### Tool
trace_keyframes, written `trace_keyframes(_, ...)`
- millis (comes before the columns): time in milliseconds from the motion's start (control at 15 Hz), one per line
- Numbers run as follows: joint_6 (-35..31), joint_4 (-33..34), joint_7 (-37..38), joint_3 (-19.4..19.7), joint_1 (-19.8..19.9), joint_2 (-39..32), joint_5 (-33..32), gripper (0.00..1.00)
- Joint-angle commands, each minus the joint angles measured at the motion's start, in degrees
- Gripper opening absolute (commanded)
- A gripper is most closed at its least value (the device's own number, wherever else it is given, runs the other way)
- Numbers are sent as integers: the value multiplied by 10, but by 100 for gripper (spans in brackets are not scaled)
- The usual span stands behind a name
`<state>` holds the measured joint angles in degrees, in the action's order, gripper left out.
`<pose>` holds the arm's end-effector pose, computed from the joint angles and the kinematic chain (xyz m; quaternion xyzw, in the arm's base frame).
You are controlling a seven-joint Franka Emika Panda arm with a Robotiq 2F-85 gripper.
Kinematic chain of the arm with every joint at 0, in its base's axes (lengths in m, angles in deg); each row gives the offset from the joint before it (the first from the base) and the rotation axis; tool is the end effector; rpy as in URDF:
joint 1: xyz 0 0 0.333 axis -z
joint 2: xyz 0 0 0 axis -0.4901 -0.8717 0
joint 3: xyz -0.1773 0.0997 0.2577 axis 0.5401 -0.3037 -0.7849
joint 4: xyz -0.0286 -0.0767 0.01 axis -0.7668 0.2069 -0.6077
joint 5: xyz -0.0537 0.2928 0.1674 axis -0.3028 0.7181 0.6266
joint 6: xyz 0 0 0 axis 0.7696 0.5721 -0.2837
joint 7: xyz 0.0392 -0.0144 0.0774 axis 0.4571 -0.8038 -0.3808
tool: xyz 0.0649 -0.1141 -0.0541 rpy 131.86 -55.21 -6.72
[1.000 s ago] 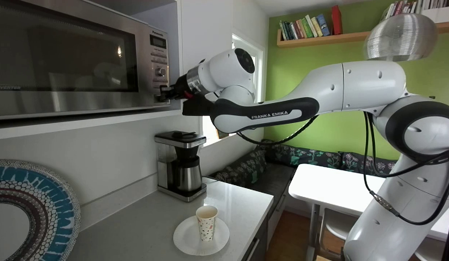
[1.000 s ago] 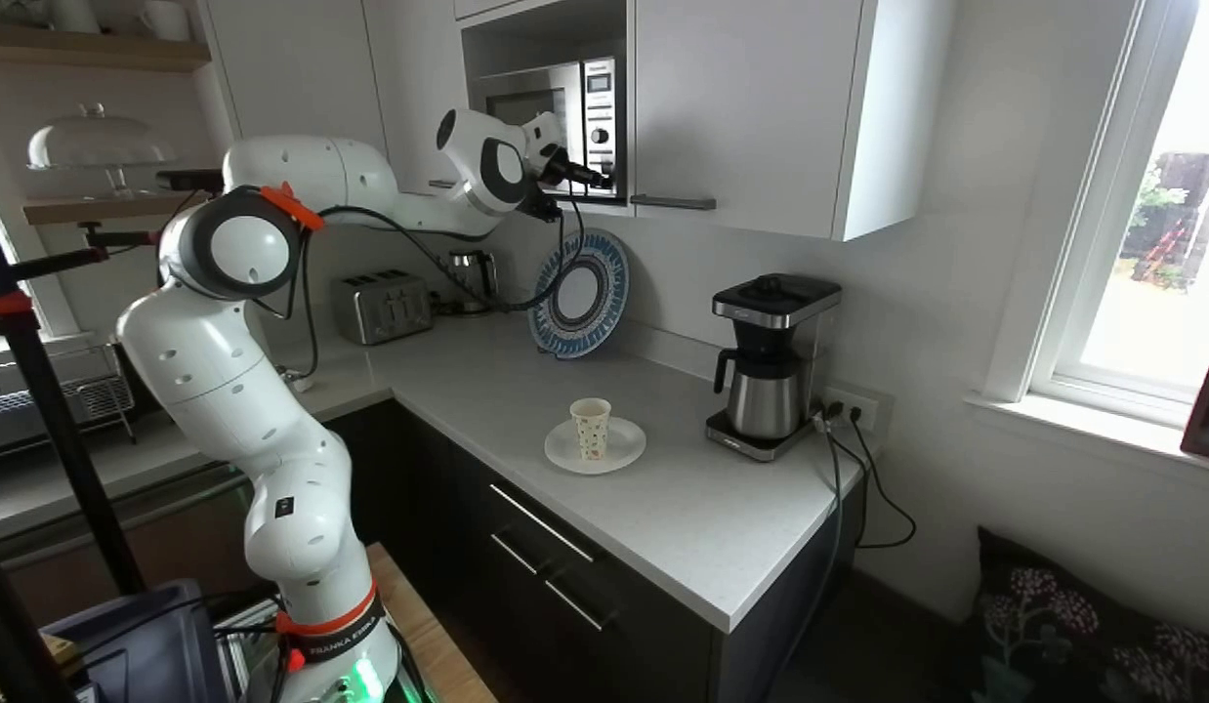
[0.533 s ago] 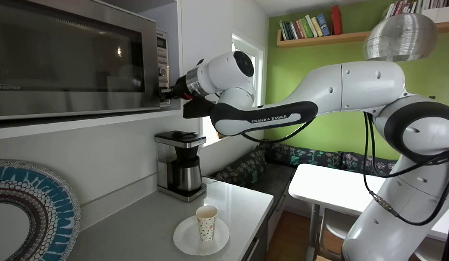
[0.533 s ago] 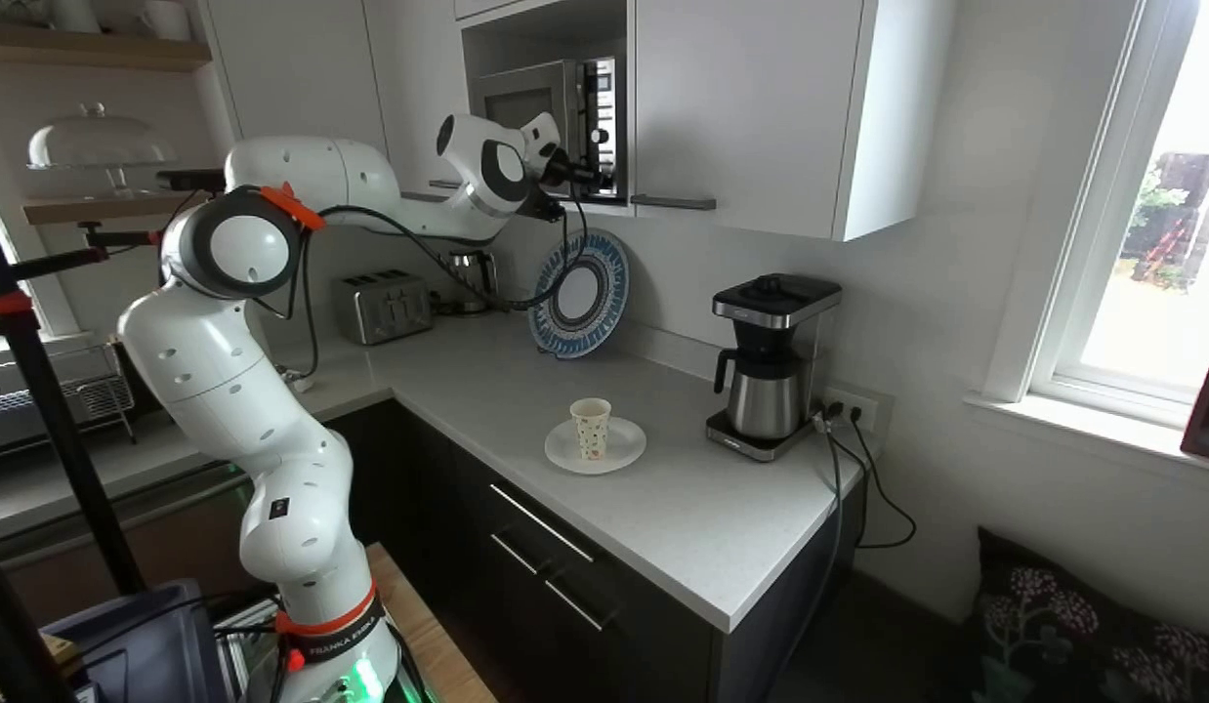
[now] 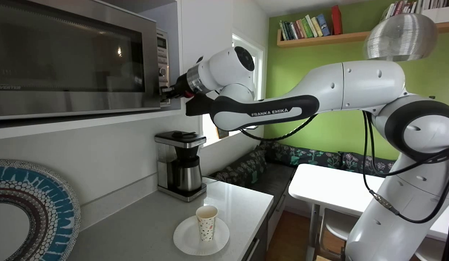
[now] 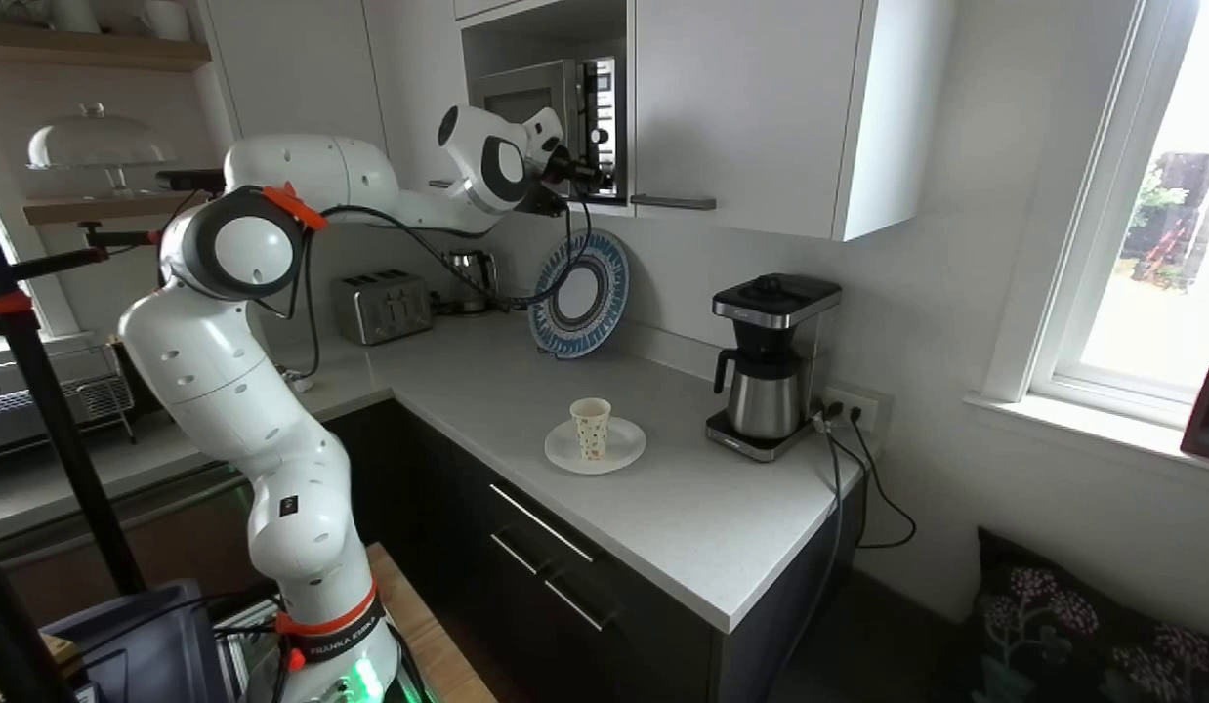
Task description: Open the microwave door
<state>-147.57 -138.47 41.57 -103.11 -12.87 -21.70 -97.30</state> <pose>0.4806 0.1301 0.7564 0.8030 -0.0050 0.5957 0.0133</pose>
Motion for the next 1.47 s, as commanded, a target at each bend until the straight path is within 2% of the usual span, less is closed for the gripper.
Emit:
trace_keyframes(0,81,20,-107,70,-87,-4,85,0)
trace_keyframes(67,109,23,-128,84,-101,4,101,26)
trace_keyframes(200,148,32,-165,110,-127,13,127,33)
trace_keyframes(400,198,49,-210,136,-154,26,153,56)
trace_keyframes(800,259,77,-291,172,-200,47,212,99)
trace_keyframes(1067,297,92,-332,186,-220,62,243,100)
trace_keyframes(1400,415,140,-347,182,-227,79,243,100)
